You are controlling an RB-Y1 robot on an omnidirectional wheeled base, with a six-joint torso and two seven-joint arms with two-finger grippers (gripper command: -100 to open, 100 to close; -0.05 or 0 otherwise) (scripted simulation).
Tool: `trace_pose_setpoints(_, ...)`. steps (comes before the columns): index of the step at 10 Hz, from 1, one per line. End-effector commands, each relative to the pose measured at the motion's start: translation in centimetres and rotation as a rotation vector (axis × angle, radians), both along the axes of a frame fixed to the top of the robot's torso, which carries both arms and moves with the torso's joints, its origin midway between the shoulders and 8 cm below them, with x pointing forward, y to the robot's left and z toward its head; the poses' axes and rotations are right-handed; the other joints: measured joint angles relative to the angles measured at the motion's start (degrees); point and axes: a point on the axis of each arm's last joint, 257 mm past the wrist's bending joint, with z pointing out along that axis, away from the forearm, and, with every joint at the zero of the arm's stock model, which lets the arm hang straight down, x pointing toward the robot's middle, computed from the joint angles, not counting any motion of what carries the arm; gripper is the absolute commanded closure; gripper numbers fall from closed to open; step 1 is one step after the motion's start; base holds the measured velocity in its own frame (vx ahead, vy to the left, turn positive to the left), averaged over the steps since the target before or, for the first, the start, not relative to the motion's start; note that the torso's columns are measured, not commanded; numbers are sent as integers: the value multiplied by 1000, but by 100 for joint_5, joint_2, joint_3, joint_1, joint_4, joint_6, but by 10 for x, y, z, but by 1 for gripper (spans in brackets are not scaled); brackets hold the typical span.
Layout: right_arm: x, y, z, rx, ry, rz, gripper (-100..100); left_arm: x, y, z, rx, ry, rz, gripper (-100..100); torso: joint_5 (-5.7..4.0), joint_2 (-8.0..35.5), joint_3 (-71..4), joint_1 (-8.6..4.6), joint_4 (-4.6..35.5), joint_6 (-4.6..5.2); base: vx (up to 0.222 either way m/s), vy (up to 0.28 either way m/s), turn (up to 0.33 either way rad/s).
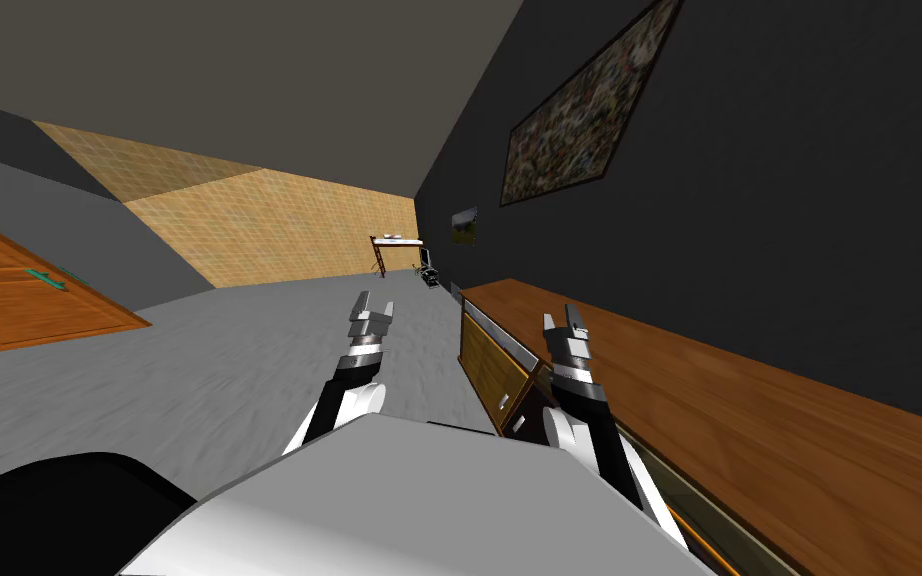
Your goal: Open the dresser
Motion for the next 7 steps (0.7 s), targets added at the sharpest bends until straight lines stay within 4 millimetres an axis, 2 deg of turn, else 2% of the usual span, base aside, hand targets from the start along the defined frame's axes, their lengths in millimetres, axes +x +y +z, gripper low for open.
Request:
trace_pose_setpoints(1, 0, 0, 0, 0, 0, 0, 0, 0, 0, 0, 0, 0, 0, 0, 0, 232, -467, 0, 235, 0, 0, 0, 0)
trace_pose_setpoints(7, 0, 0, 0, 0, 0, 0, 0, 0, 0, 0, 0, 0, 0, 0, 0, 2692, -5381, 0, 2691, 0, 0, 0, 0)
